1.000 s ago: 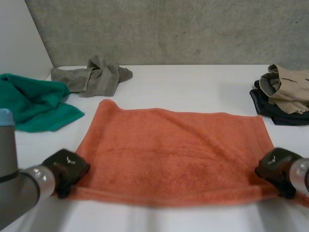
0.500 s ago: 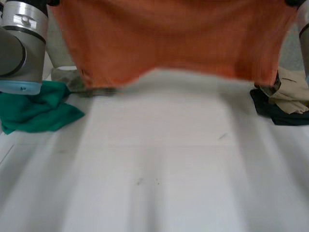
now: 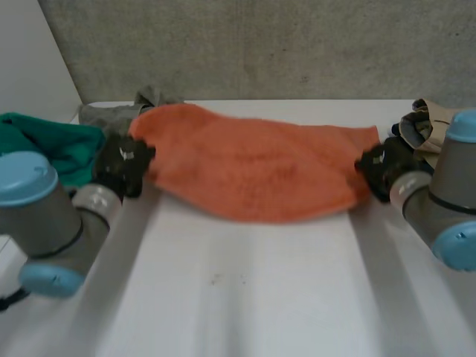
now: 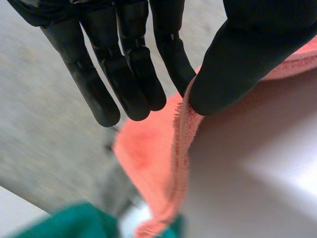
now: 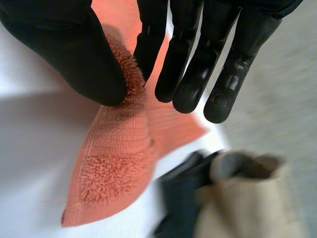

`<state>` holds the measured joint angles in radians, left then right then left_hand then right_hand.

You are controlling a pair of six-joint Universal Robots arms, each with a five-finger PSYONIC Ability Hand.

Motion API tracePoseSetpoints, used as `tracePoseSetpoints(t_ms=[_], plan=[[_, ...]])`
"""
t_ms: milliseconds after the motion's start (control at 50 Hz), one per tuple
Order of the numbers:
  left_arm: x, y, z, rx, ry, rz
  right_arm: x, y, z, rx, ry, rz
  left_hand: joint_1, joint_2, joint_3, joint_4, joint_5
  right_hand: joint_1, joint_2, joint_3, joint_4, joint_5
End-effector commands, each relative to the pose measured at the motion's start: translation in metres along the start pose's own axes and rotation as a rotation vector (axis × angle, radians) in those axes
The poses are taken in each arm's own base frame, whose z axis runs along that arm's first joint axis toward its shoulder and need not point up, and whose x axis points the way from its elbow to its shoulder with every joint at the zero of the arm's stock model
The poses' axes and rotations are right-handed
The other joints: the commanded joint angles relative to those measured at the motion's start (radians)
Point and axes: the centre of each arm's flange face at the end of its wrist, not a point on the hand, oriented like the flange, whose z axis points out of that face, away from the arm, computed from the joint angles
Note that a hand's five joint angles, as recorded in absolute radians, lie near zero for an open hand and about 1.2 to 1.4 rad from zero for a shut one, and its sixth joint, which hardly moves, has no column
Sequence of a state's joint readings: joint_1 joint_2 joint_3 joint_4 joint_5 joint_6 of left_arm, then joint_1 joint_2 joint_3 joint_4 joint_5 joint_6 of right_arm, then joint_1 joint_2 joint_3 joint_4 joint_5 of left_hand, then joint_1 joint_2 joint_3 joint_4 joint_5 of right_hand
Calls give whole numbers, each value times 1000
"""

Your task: Fold the laundry.

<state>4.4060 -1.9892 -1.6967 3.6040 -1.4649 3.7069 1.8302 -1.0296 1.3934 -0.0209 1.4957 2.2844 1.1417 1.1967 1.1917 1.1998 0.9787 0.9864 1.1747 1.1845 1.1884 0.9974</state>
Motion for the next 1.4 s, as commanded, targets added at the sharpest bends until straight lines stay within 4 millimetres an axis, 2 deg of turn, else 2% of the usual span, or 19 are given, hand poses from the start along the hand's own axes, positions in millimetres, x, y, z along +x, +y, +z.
tracePoseSetpoints(t_ms=[20, 40, 120, 180, 240, 320, 460, 740, 820, 900, 920, 960, 980, 1060, 1100, 1140, 1220, 1260, 1400], plan=[[22, 10, -80, -267, 206, 106, -12, 18, -68, -251, -257, 10, 255, 200, 205, 196, 243, 410, 222, 212, 208, 224], [27, 15, -103, -364, 286, 145, -10, 20, -77, -282, -285, 10, 255, 200, 205, 196, 243, 410, 222, 212, 208, 224], [29, 16, -152, -574, 435, 183, -3, 35, -113, -409, -390, -38, 255, 200, 205, 196, 243, 410, 222, 212, 208, 224], [27, 14, -159, -605, 442, 187, -5, 42, -121, -418, -415, -103, 255, 200, 205, 196, 243, 410, 222, 212, 208, 224], [24, 7, -150, -550, 403, 198, -7, 44, -118, -404, -393, -119, 255, 200, 205, 196, 243, 410, 222, 212, 208, 224], [16, -5, -122, -435, 314, 210, -4, 42, -103, -357, -311, -114, 255, 200, 205, 196, 243, 410, 222, 212, 208, 224], [13, -5, -67, -306, 207, 191, 0, 37, -60, -253, -175, -78, 255, 200, 205, 196, 243, 410, 222, 212, 208, 224], [15, 11, 56, -54, 5, 191, 14, 33, 46, -81, 95, -128, 255, 200, 205, 196, 243, 410, 222, 212, 208, 224], [13, 16, 84, -7, -66, 202, 14, 36, 73, -42, 146, -136, 255, 200, 205, 196, 243, 410, 222, 212, 208, 224], [16, 23, 100, 16, -97, 212, 15, 34, 93, 11, 201, -155, 255, 200, 205, 196, 243, 410, 222, 212, 208, 224], [17, 24, 102, 20, -99, 212, 15, 34, 96, 19, 210, -157, 255, 200, 205, 196, 243, 71, -117, -127, -131, -115], [20, 25, 104, 31, -100, 214, 15, 28, 103, 53, 250, -162, -446, -501, -496, -504, -457, -812, -1000, -1010, -1014, -997], [21, 23, 105, 47, -109, 216, 17, 26, 104, 62, 266, -158, -967, -1022, -1017, -1025, -979, -812, -1000, -1010, -1014, -997], [20, 5, 106, 121, -155, 211, 38, 5, 97, 131, 351, -92, -967, -1022, -1017, -1025, -979, -812, -1000, -1010, -1014, -997], [13, -17, 101, 168, -179, 201, 64, -17, 77, 196, 396, 3, -967, -1022, -1017, -1025, -979, -812, -1000, -1010, -1014, -997], [6, -27, 95, 184, -192, 198, 75, -27, 64, 226, 399, 70, -967, -1022, -1017, -1025, -979, -812, -1000, -1010, -1014, -997], [7, -33, 75, 171, -171, 197, 74, -37, 31, 241, 262, 141, -967, -1022, -1017, -1025, -979, -812, -1000, -1010, -1014, -997], [6, -35, 67, 162, -163, 197, 71, -35, 24, 231, 214, 158, -967, -1022, -1017, -1025, -979, -812, -1000, -1010, -1014, -997], [9, -32, 30, 116, -115, 160, 59, 10, -4, 31, 13, 358, -967, -1022, -1017, -1025, -979, -749, -938, -947, -951, -935]])
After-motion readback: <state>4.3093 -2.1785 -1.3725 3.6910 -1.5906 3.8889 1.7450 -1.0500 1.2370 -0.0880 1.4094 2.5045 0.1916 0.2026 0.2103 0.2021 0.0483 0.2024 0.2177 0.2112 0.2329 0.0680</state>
